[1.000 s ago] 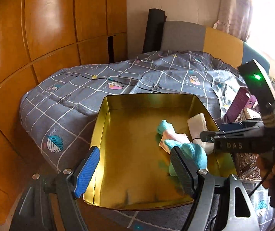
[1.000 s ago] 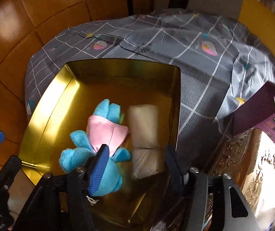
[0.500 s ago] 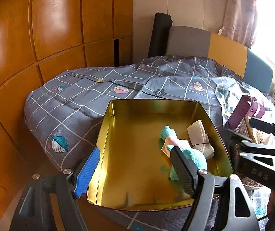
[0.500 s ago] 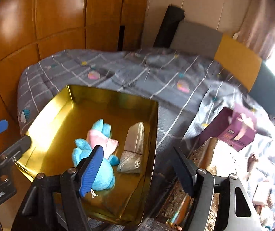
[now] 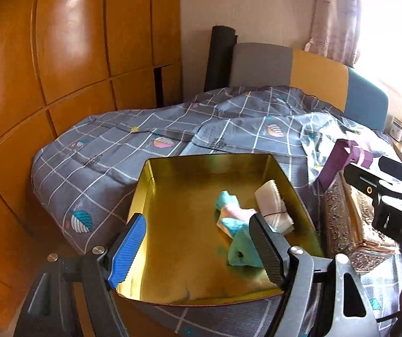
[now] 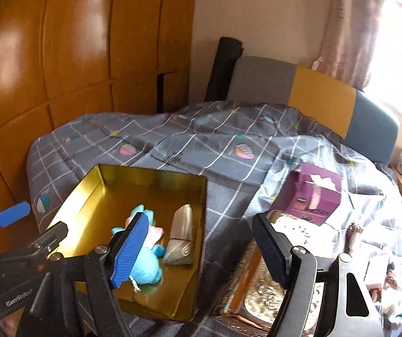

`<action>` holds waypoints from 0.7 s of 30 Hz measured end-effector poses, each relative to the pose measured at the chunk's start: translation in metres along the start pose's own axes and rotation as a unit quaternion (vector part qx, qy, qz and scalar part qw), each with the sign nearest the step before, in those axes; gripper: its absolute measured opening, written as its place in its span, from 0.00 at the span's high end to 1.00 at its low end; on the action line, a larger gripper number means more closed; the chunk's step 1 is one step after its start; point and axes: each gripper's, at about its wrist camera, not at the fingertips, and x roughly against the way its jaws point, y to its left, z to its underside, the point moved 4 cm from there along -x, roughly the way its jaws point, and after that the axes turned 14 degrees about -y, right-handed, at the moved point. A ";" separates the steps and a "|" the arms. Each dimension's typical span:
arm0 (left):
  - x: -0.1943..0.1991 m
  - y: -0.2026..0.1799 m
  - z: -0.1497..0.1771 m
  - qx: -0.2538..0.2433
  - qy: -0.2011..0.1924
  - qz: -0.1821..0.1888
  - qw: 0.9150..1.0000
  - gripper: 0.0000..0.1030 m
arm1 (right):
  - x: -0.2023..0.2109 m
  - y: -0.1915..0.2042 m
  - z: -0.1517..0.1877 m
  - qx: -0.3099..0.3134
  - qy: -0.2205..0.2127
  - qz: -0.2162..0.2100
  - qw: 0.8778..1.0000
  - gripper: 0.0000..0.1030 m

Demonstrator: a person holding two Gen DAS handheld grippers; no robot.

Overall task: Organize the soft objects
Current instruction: 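Move both tools back over the pile of soft items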

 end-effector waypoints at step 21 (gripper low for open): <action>0.026 -0.109 -0.015 -0.090 -0.026 0.111 0.989 0.25 | 0.045 -0.114 0.013 -0.059 -0.026 0.124 0.990 0.18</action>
